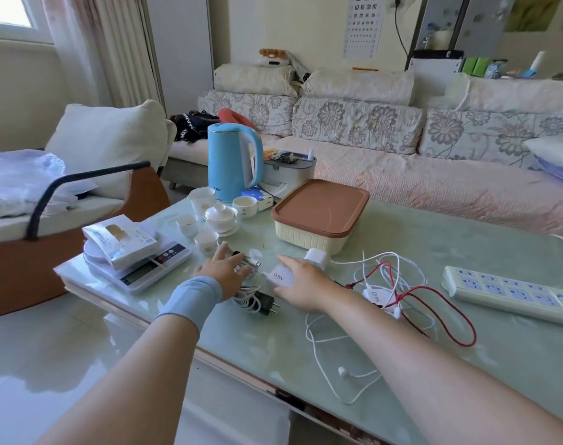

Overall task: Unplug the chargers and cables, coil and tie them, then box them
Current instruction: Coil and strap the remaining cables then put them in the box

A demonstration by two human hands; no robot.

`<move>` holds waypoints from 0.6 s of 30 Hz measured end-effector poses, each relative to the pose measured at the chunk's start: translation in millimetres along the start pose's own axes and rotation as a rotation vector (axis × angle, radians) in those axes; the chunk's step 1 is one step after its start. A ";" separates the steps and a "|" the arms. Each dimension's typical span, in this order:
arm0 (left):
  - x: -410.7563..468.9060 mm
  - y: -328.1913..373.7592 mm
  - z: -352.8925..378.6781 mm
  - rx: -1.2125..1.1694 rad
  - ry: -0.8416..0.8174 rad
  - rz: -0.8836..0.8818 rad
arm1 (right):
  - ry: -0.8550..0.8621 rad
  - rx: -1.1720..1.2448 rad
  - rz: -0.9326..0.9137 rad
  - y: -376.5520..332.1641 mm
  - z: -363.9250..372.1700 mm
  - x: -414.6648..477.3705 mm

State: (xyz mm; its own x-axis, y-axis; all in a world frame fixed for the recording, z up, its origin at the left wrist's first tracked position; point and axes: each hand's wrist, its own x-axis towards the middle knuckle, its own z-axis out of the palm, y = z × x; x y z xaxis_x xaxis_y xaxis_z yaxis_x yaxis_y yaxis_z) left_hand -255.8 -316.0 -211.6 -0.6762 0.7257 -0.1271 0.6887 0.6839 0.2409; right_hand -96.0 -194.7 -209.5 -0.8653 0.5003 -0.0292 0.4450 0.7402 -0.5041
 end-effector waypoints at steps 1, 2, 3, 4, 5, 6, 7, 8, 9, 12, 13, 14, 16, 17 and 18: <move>-0.1 2.7 -0.8 0.038 -0.019 -0.012 | 0.014 0.005 -0.002 3.1 -5.9 -4.5; -1.5 6.6 -2.2 0.092 -0.018 -0.018 | 0.032 0.013 -0.001 7.5 -12.0 -8.7; -3.4 11.6 -3.8 0.133 -0.009 -0.017 | 0.055 0.028 0.000 13.1 -18.6 -12.2; -4.5 17.5 -4.7 0.163 0.007 -0.007 | 0.076 0.049 0.011 19.5 -25.4 -15.7; -4.8 24.2 -4.4 0.186 0.027 0.017 | 0.100 0.070 0.021 26.7 -32.5 -19.3; -5.5 32.5 -4.9 0.192 0.056 0.058 | 0.123 0.084 0.032 33.3 -40.9 -23.4; -5.5 41.8 -5.2 0.172 0.091 0.110 | 0.153 0.097 0.040 40.8 -49.3 -26.6; -6.3 52.8 -6.3 0.136 0.123 0.168 | 0.183 0.102 0.050 46.6 -58.6 -30.9; -7.9 65.5 -8.3 0.091 0.140 0.224 | 0.213 0.105 0.053 52.8 -67.9 -34.8; -14.3 108.6 -11.0 -0.119 0.075 0.325 | 0.260 0.088 0.081 66.2 -94.7 -51.3; -16.9 122.6 -9.7 -0.150 0.039 0.337 | 0.253 0.086 0.090 70.5 -100.7 -57.0; -20.0 136.7 -8.3 -0.145 0.017 0.364 | 0.232 0.068 0.104 74.5 -105.1 -63.3; -26.9 162.6 -4.1 -0.074 -0.040 0.422 | 0.169 -0.007 0.124 82.5 -108.4 -75.4; -31.9 174.4 -1.7 -0.041 -0.086 0.447 | 0.137 -0.045 0.125 85.5 -108.8 -81.7; -37.4 184.9 0.8 -0.002 -0.136 0.472 | 0.109 -0.064 0.128 88.4 -109.1 -87.6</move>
State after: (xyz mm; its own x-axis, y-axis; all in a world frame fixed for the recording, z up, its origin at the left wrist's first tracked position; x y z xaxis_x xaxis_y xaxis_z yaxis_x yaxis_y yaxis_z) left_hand -103.0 -216.6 -163.1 -0.2495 0.9599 -0.1281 0.9111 0.2774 0.3048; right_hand 44.2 -124.1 -157.3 -0.7719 0.6357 0.0062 0.5667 0.6925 -0.4465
